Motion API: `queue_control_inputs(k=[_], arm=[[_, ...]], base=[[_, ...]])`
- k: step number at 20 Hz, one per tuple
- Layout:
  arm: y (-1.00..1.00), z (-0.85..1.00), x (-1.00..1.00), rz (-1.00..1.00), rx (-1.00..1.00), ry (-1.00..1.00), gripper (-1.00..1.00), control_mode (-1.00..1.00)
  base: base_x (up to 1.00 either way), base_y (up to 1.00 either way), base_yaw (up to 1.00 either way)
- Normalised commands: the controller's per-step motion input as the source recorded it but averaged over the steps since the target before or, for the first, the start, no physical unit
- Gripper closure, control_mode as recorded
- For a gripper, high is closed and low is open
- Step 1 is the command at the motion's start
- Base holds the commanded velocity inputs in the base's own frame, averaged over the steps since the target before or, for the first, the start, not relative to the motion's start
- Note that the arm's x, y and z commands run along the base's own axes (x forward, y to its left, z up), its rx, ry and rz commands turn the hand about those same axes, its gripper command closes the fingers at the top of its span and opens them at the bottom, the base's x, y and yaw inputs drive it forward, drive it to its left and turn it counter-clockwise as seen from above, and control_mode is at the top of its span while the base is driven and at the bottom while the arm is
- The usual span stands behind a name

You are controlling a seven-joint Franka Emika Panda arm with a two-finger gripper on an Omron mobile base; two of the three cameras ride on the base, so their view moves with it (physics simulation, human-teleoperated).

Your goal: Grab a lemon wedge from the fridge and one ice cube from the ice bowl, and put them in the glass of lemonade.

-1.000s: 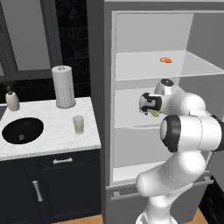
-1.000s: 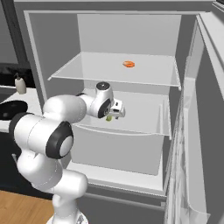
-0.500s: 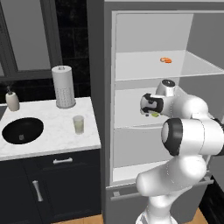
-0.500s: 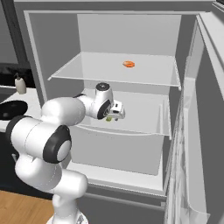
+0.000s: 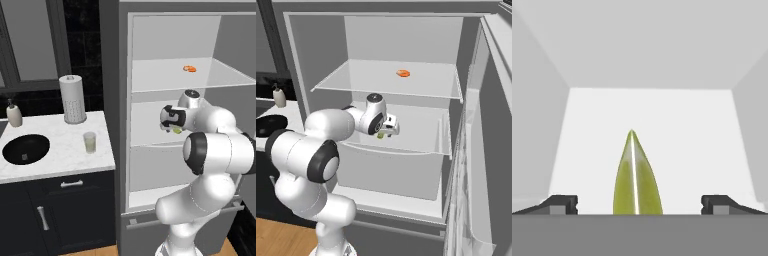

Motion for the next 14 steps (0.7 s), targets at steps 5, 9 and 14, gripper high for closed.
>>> queue_control_inputs(k=[5, 9, 14], arm=[[0.0, -0.05, -0.06, 0.0, 0.0, 0.01, 1.0, -1.0], [0.0, -0.02, -0.07, 0.0, 0.0, 0.02, 1.0, -1.0], [0.0, 0.0, -0.37, 0.0, 0.0, 0.0, 1.0, -1.0]], base=[[0.0, 0.0, 0.0], [0.0, 0.0, 0.0], [0.0, 0.0, 0.0]])
